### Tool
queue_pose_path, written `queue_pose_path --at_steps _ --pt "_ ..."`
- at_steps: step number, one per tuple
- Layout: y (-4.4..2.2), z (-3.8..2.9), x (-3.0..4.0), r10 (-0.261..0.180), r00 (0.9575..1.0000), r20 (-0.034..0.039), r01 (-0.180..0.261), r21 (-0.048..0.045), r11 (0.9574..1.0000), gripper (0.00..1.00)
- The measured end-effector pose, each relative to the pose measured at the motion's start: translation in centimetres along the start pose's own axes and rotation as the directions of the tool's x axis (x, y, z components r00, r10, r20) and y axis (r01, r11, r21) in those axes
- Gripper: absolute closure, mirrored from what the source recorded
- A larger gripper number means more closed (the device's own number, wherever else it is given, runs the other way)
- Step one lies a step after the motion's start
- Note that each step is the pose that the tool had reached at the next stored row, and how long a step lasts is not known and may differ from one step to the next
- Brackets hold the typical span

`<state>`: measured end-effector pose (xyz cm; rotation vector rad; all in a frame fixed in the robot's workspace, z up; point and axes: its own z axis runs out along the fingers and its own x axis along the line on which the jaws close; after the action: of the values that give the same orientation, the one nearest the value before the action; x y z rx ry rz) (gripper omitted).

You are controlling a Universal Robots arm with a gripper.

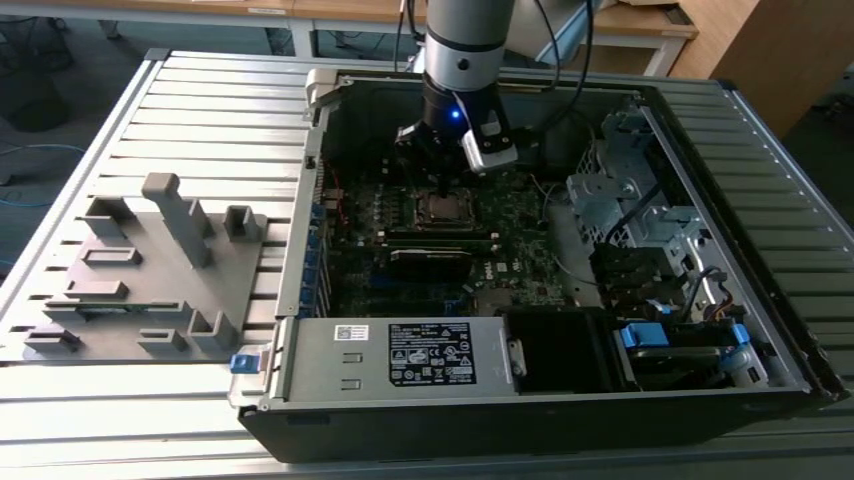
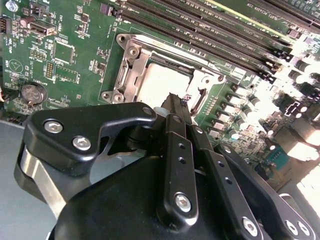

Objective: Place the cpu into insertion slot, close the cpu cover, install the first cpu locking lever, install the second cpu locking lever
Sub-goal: 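Install the first cpu locking lever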

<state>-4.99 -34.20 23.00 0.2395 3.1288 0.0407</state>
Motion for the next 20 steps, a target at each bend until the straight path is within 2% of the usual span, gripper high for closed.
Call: queue_pose_path --at_steps 7,13,20 --pt "0.02 -0.87 0.0 0.0 1.0 0.0 0.0 0.0 1.0 0.9" --pt "0.02 -0.91 0.03 0.0 1.0 0.0001 0.0 -0.0003 1.0 0.9" --pt "-0.11 -0.92 0.92 0.0 1.0 0.0012 0.0 -0.0005 1.0 0.9"
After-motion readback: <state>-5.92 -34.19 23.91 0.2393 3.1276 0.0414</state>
